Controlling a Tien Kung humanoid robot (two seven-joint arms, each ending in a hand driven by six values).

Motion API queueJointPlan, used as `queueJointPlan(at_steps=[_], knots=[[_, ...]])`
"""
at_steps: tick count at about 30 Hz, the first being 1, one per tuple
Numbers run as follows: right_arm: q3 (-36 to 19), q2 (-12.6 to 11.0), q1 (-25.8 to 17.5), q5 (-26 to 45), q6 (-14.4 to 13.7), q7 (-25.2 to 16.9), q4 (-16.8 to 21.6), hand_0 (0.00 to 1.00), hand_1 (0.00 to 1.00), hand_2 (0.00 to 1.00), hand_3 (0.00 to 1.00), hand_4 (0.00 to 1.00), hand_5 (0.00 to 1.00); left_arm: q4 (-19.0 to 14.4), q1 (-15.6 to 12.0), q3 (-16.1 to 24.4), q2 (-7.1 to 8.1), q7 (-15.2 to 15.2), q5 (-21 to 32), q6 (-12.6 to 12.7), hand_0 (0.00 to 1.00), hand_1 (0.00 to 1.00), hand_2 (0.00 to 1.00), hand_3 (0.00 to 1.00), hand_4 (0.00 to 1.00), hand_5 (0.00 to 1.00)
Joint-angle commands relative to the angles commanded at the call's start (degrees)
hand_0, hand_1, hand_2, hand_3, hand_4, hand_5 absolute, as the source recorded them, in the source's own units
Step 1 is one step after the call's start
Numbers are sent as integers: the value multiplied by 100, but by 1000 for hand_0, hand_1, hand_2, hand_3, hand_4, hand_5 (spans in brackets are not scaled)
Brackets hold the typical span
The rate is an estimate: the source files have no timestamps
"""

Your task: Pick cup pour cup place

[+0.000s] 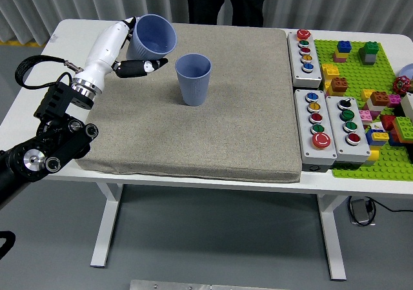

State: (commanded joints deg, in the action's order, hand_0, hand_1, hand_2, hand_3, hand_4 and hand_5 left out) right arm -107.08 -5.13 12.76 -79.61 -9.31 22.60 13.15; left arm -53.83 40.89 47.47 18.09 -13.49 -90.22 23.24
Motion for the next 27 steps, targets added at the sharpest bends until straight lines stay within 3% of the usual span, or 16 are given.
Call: queueJointPlan(at_steps=[6,10,27], knots=[[18,-10,32,25,-2,-6,-3,693,658,609,632,2,308,231,289,-180,20,56,-161,-12,411,454,493,547,728,82],[37,-15,45,65,-10,-14,-7,693,659,609,633,2,307,388,442,-278,26,276,-616,-26,413,454,492,542,723,84],[66,-18,94,103,-27,-4,-6,692,658,609,632,2,306,667,782,-707,-5,572,-1247,86,419,450,488,539,717,85]])
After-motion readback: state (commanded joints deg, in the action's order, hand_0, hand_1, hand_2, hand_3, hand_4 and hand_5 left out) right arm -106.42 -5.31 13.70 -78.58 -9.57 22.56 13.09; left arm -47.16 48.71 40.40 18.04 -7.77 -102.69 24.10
